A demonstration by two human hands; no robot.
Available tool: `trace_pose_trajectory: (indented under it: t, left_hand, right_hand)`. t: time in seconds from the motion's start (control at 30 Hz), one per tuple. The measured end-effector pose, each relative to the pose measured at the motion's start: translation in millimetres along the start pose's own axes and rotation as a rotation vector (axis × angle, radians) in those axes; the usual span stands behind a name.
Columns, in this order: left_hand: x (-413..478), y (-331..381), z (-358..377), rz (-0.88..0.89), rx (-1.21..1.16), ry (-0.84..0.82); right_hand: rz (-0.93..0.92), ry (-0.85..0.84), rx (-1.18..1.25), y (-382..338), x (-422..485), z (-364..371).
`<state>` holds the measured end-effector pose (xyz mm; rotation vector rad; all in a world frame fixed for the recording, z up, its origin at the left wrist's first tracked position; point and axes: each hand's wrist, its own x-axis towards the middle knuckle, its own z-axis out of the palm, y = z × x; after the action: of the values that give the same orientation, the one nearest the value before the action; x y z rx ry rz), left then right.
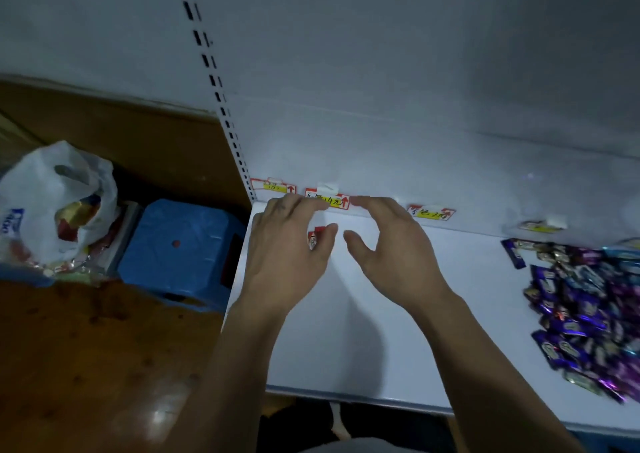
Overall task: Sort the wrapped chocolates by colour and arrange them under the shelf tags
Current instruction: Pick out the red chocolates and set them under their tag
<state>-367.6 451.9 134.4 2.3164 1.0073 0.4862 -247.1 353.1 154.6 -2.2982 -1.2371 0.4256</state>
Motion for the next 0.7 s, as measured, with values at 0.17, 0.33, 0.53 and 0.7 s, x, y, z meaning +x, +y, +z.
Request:
trace_pose_trajectory:
  t: [0.17, 0.33, 0.53, 0.7]
  left_hand:
    - [10.8, 56.6, -12.5, 0.204, -0.042, 0.035]
    - [2.9, 109.1, -5.0, 0.35, -0.018, 0.051]
    - [-13.0, 180.3, 31.0, 0.52, 0.005, 0.024]
    - [-48.9, 251.2, 86.0, 0.667, 0.041, -0.046]
  right_hand:
    - [-0.002, 0.167, -0.022, 3.0, -20.1, -59.4]
    - [0.055, 0.294, 0.007, 22.0, -50.4, -94.8]
    - [0.14, 0.398, 0.032, 77.8, -103.7, -140.0]
    - [0.279, 0.468, -0.003, 150.9, -169.1, -182.2]
